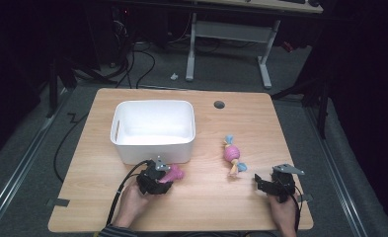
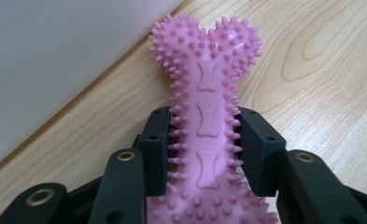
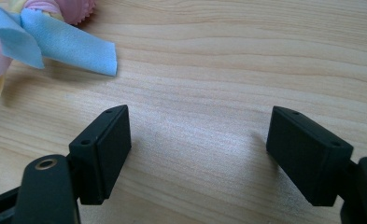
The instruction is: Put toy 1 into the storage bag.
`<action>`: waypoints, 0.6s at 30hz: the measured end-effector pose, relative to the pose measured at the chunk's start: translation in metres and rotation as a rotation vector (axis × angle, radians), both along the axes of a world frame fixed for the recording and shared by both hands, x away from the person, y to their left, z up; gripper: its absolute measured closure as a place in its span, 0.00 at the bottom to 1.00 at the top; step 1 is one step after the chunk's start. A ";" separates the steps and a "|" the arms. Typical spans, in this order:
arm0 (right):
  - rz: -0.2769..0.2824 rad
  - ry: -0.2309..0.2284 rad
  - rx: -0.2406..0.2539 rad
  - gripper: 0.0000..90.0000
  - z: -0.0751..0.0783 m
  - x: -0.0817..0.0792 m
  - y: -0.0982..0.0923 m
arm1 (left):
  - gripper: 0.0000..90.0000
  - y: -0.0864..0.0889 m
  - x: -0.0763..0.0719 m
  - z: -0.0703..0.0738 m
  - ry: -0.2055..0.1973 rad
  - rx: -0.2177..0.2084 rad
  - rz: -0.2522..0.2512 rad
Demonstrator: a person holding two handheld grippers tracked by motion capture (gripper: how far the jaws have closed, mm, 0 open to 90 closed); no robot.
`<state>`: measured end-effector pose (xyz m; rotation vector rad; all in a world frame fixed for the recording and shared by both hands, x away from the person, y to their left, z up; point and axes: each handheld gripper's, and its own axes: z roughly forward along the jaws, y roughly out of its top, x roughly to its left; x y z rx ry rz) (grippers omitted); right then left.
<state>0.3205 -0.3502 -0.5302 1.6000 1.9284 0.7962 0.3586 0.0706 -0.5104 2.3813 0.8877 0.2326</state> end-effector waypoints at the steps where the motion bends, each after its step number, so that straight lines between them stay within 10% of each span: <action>1: 0.000 0.000 0.000 0.24 0.000 0.000 0.000 | 0.65 0.000 0.000 0.000 0.000 0.000 0.000; 18: 0.000 0.000 0.000 0.24 0.000 0.000 0.000 | 0.65 0.015 -0.008 0.019 0.021 -0.049 -0.007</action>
